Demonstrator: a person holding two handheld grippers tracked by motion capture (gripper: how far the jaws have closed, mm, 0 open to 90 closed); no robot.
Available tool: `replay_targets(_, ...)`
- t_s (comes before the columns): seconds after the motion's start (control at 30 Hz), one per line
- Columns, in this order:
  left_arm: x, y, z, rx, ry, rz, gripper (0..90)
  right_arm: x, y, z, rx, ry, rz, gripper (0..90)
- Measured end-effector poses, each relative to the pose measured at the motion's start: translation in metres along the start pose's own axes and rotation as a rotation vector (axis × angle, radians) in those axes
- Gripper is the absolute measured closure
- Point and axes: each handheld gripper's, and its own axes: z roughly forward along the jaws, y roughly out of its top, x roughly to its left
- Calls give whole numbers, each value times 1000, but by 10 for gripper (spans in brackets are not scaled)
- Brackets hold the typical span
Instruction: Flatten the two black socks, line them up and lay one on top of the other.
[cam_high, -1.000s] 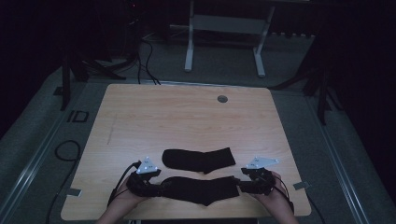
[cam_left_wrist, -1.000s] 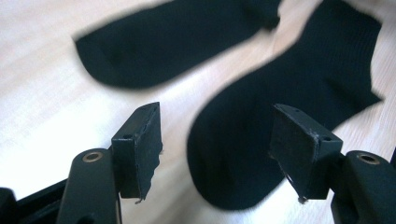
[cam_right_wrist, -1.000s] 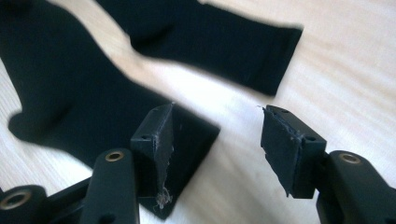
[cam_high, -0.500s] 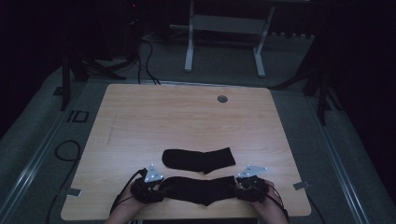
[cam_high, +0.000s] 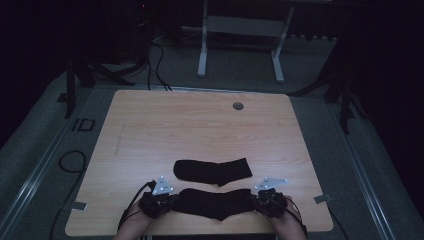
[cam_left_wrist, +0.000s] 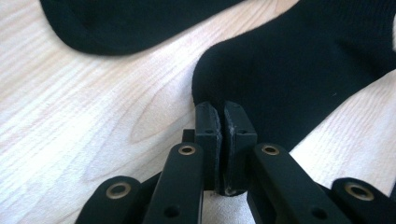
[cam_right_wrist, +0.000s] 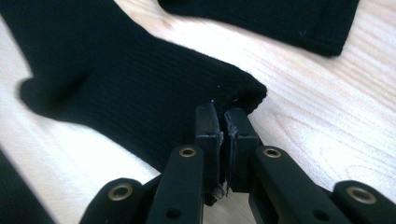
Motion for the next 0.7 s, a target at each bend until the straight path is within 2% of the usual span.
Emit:
replay_targets(0.1, 1, 5, -11, -29, 4, 1, 861, 3, 9, -16, -55, 5, -9, 857)
replay_targets(0.13, 1, 8, -16, -38, 8, 5, 861, 3, 9, -16, -55, 5, -9, 857)
replay_targets(0.23, 2, 18, -30, -62, 14, 12, 861, 6, 23, -34, -116, -9, -29, 858)
replay_targets(0.3, 4, 26, -40, -75, 27, 26, 861, 6, 28, -39, -133, -15, -34, 858)
replay_targets(0.4, 8, 43, -56, -99, 42, 49, 861, 3, 51, -57, -188, -42, -73, 857)
replay_targets(0.43, 8, 49, -62, -112, 56, 52, 861, 3, 51, -57, -188, -42, -73, 857)
replay_targets(0.47, 9, 56, -67, -118, 63, 65, 861, 1, 64, -66, -218, -56, -90, 857)
replay_targets(0.5, 11, 62, -72, -128, 72, 73, 861, 1, 64, -66, -218, -56, -90, 857)
replay_targets(0.53, 12, 68, -75, -138, 85, 77, 861, -2, 75, -73, -248, -68, -98, 857)
replay_targets(0.57, 14, 73, -78, -141, 88, 76, 861, -2, 75, -73, -248, -68, -98, 857)
replay_targets(0.63, 21, 82, -79, -147, 84, 60, 861, -10, 90, -76, -267, -75, -88, 857)
replay_targets(0.67, 24, 86, -78, -139, 77, 55, 861, -10, 90, -76, -267, -75, -88, 857)
replay_targets(0.7, 26, 89, -76, -131, 75, 55, 861, -16, 96, -73, -259, -81, -78, 857)
